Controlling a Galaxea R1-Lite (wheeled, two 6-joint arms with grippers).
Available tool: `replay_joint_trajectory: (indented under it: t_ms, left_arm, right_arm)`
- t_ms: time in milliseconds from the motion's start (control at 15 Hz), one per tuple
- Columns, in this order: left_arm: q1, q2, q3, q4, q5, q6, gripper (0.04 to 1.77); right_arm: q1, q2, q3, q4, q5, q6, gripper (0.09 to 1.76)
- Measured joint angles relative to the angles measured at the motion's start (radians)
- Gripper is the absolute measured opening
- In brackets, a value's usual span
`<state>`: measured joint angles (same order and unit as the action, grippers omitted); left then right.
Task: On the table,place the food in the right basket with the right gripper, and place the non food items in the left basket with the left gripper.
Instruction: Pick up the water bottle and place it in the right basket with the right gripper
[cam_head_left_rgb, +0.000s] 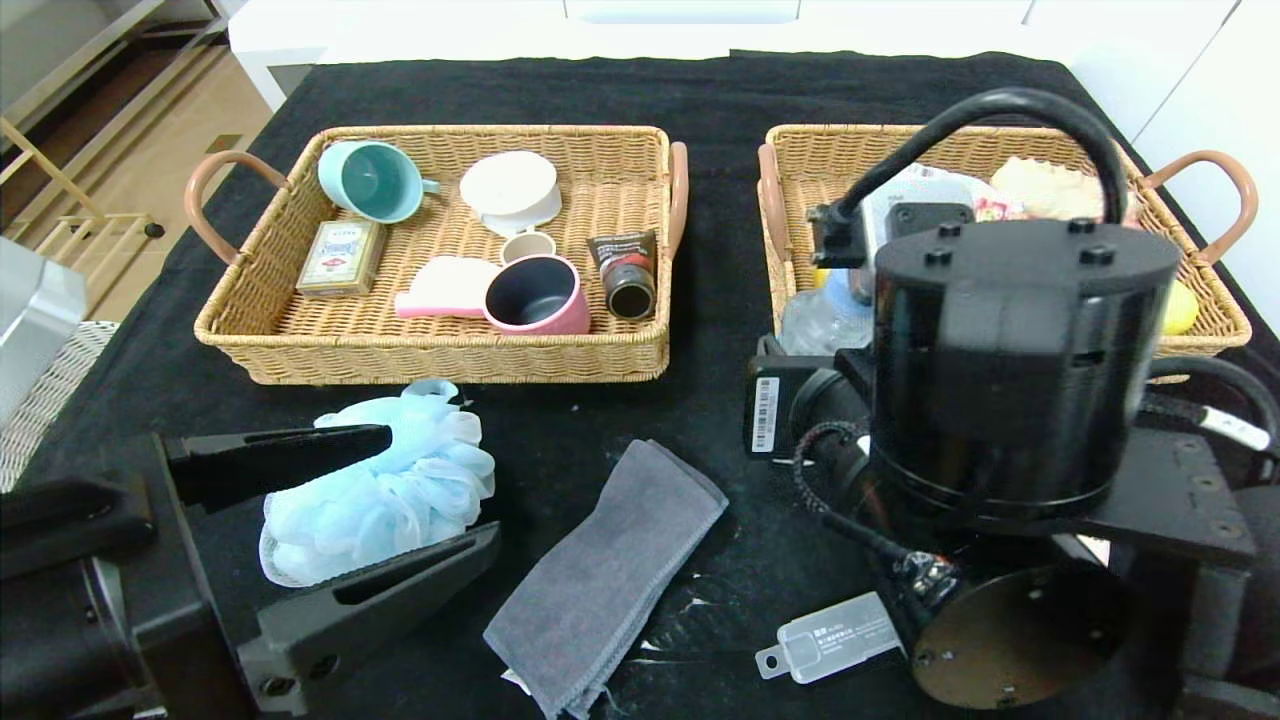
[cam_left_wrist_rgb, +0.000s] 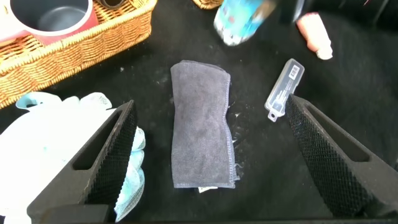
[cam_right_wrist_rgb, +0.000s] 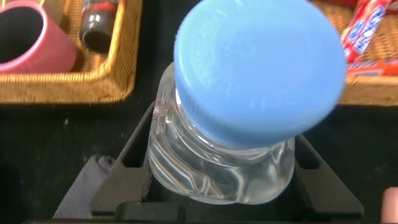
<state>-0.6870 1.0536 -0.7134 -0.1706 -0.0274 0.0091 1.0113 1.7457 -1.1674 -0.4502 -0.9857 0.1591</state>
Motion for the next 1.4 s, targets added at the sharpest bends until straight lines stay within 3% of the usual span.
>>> replay_joint_trajectory:
  t_ms: [467,1133,1400]
  left_arm:
    - [0.0,0.001,0.0,0.001,-0.001,0.0,1.72]
    - [0.0,0.002,0.001,0.001,-0.001,0.0,1.72]
    - [-0.003,0.002,0.003,0.003,-0.001,0.0,1.72]
  right_arm:
    - [-0.111,-0.079,-0.066,0.055,0.007,-0.03,1.0]
    - [-0.421,-0.117,-0.168,0.07,0.137,-0.091,1.0]
    - [-0.482,-0.096,-0.214,0.067,0.159,-0.1,1.0]
